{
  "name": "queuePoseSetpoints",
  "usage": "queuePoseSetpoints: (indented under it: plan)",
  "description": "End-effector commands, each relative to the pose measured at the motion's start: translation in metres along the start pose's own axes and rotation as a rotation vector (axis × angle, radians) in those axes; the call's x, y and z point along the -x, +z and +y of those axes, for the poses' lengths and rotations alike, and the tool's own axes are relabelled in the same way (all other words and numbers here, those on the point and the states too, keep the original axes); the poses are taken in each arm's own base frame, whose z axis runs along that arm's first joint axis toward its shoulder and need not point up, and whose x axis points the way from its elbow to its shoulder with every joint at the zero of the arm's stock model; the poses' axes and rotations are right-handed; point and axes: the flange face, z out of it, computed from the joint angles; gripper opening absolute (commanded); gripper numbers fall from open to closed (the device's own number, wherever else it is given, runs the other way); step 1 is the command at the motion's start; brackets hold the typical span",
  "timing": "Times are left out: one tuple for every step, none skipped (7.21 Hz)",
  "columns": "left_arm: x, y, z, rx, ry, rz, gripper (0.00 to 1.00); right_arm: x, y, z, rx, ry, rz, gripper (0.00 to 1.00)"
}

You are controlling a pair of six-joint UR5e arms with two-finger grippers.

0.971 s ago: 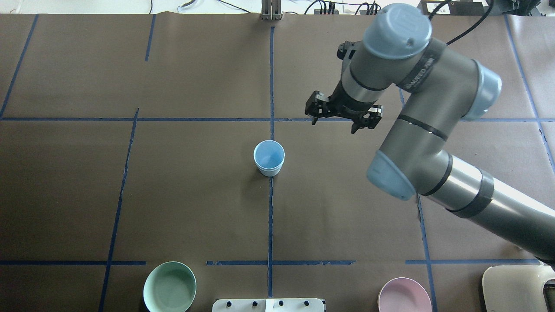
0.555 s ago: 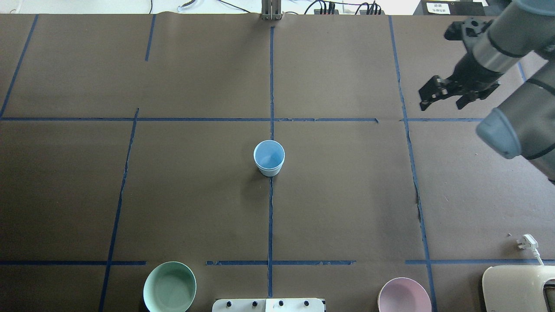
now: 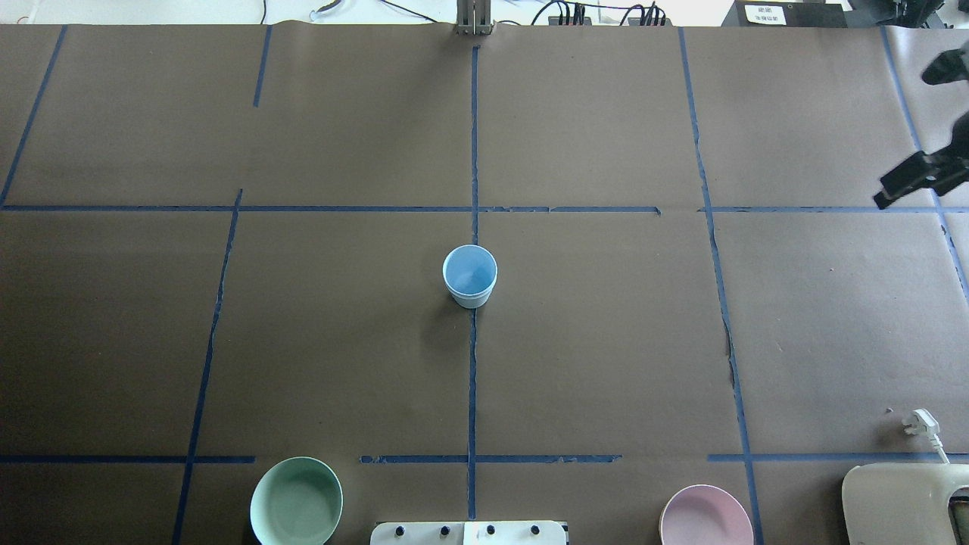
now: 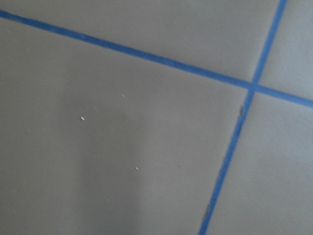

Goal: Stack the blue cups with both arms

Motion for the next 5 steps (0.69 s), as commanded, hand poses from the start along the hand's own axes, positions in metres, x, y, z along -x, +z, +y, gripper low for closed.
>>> queuePoseSetpoints:
  plan:
    - [0.0057, 0.0045, 0.003, 0.012, -0.01, -0.009, 1.0, -0.0431, 0.0087, 0.0605, 0.023, 0.063, -0.001, 1.0]
    - [0.0055, 0.0045, 0.0037, 0.013, -0.01, -0.009, 1.0, -0.0445, 0.0109, 0.0604, 0.027, 0.066, -0.001, 1.0]
    - [0.0048, 0.004, 0.0041, 0.012, -0.007, -0.009, 1.0, -0.045, 0.0111, 0.0586, 0.027, 0.066, -0.003, 1.0]
    - [0.0049, 0.0048, 0.0048, 0.014, -0.007, -0.011, 1.0, -0.0441, 0.0111, 0.0583, 0.025, 0.066, -0.012, 1.0]
    - [0.007, 0.0068, 0.0062, 0.019, -0.014, -0.01, 1.0, -0.0439, 0.0111, 0.0583, 0.024, 0.066, -0.013, 1.0]
